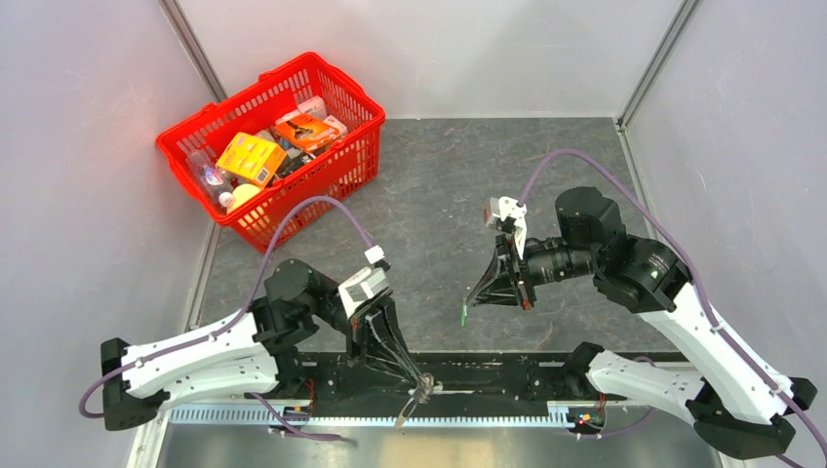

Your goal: Put the keys on the keyring

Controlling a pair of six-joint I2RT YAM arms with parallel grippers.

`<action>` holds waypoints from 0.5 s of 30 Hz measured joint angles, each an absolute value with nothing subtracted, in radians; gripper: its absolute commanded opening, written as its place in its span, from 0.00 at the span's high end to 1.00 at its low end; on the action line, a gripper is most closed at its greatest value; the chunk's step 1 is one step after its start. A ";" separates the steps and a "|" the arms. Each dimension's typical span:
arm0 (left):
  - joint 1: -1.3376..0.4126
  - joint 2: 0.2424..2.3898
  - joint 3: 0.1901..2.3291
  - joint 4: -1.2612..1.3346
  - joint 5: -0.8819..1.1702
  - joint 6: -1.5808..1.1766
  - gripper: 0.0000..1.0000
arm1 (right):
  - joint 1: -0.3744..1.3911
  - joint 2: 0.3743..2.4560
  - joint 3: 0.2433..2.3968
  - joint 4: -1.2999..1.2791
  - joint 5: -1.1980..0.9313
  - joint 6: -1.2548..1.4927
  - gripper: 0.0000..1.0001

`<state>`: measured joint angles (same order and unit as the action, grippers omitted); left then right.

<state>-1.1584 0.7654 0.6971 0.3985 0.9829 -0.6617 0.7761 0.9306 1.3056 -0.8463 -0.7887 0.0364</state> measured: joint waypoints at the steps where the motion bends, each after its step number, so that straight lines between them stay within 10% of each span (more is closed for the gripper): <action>1: -1.158 0.780 0.700 0.405 0.988 -0.663 0.98 | 0.780 0.931 1.307 -0.845 -0.797 0.036 1.00; 15: -1.158 0.878 0.738 0.456 0.989 -0.663 0.98 | 0.939 0.971 1.333 -0.809 -0.815 0.026 1.00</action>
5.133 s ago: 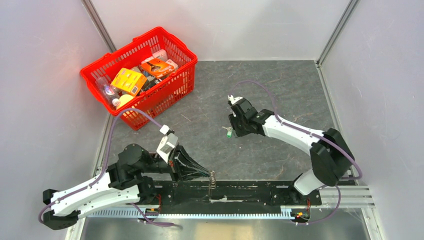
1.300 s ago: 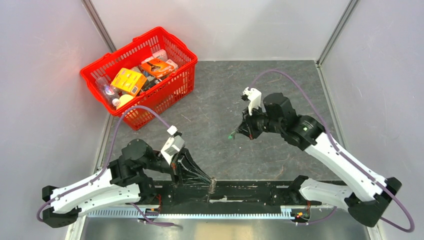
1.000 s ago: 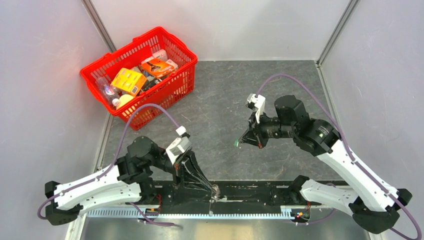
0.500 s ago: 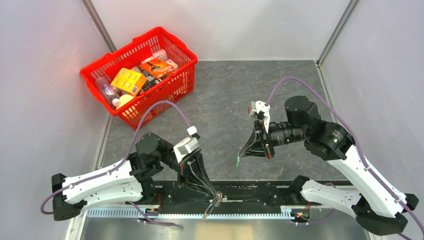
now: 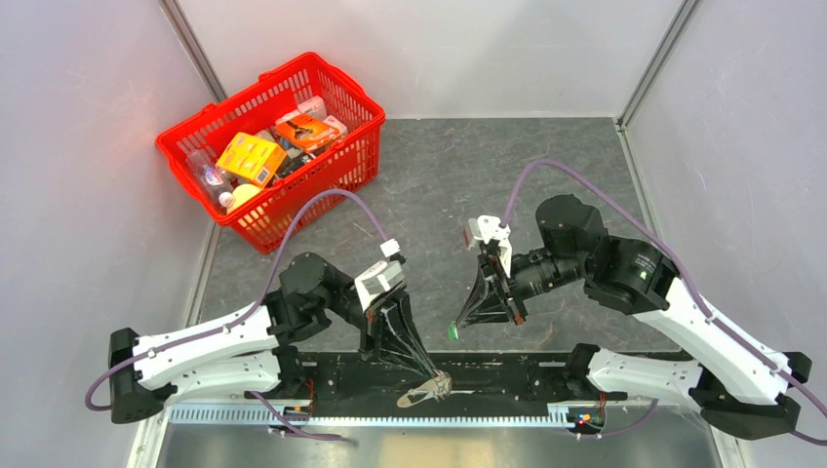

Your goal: Put the keys on the keyring

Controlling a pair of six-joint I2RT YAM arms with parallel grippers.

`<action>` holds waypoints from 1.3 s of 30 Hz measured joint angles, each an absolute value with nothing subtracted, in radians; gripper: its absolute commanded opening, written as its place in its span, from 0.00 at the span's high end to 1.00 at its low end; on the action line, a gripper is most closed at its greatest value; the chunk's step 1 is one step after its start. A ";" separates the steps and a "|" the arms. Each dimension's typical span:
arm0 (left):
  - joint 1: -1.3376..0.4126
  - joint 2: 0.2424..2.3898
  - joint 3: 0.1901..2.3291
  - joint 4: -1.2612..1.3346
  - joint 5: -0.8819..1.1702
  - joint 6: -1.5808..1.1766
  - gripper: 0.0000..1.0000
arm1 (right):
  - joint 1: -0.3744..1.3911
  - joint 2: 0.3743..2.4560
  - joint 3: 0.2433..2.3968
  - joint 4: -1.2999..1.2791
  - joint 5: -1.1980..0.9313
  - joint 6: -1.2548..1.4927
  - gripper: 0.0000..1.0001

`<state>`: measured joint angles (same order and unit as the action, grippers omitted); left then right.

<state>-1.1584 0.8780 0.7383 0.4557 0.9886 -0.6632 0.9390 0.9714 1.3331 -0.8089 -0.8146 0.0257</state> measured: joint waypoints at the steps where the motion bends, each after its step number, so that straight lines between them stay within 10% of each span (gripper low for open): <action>1: -1.158 0.879 0.739 0.459 0.989 -0.663 0.98 | 0.949 0.974 1.335 -0.809 -0.812 0.022 1.00; 39: -1.158 0.888 0.743 0.474 0.943 -0.663 0.98 | 1.152 1.005 1.459 -0.883 -0.680 -0.080 1.00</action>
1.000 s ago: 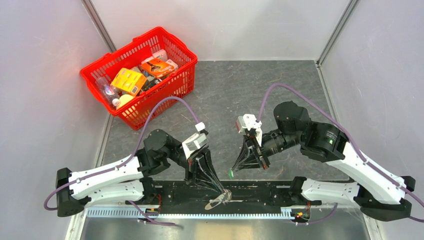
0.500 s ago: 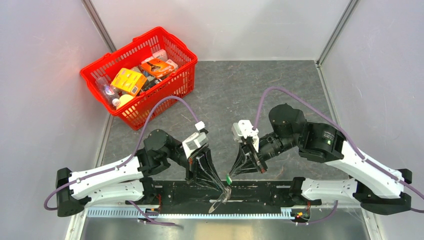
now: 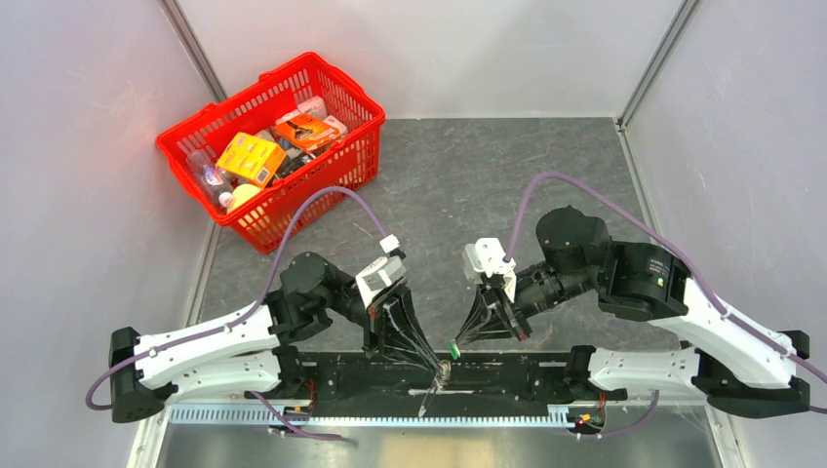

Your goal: Put the keys on the keyring

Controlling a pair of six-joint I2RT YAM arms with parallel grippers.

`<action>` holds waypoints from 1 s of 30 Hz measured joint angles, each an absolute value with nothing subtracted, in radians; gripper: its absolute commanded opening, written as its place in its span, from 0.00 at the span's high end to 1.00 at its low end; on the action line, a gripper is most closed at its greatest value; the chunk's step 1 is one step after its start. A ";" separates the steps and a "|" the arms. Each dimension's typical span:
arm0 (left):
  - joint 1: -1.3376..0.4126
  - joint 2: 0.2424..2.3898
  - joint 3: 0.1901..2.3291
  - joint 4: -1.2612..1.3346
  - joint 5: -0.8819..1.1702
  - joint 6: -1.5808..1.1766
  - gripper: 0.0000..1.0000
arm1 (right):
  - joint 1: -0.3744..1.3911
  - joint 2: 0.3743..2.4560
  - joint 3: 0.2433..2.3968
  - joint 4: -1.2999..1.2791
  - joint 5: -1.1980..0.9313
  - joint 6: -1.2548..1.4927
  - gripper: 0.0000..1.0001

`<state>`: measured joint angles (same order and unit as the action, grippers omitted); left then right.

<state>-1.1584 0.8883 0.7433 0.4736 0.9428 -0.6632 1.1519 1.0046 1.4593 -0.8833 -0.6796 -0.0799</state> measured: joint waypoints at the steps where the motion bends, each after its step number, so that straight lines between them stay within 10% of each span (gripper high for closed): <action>1: -1.158 0.888 0.743 0.474 0.942 -0.663 0.98 | 1.155 1.005 1.460 -0.885 -0.680 -0.080 1.00; 30: -1.158 0.873 0.743 0.411 0.865 -0.641 0.98 | 1.261 1.036 1.488 -0.901 -0.640 -0.091 1.00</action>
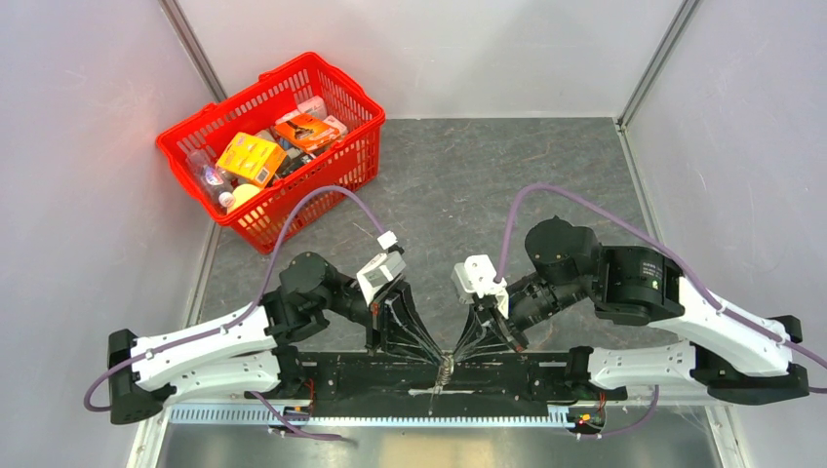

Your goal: Put the keys on the keyring

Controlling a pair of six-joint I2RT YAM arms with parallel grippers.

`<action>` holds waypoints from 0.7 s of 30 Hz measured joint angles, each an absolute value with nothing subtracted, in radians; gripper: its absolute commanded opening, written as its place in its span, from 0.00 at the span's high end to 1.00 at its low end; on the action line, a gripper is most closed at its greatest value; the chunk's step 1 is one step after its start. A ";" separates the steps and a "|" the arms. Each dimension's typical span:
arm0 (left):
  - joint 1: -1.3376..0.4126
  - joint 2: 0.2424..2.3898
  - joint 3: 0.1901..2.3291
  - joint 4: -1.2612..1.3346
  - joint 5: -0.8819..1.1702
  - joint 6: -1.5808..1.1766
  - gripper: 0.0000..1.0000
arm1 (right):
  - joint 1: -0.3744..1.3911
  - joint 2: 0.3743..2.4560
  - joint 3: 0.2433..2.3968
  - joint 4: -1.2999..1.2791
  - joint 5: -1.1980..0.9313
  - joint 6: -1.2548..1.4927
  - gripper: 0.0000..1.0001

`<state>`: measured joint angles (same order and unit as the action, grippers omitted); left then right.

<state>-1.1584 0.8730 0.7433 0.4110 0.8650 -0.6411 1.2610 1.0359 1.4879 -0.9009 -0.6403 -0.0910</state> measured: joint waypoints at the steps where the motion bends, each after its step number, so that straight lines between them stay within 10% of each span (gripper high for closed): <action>1: -1.158 0.869 0.743 0.410 0.863 -0.639 0.98 | 1.264 1.036 1.488 -0.901 -0.636 -0.091 1.00; 21: -1.161 0.782 0.736 0.403 0.654 -0.633 0.98 | 1.317 0.983 1.468 -0.842 -0.504 -0.060 1.00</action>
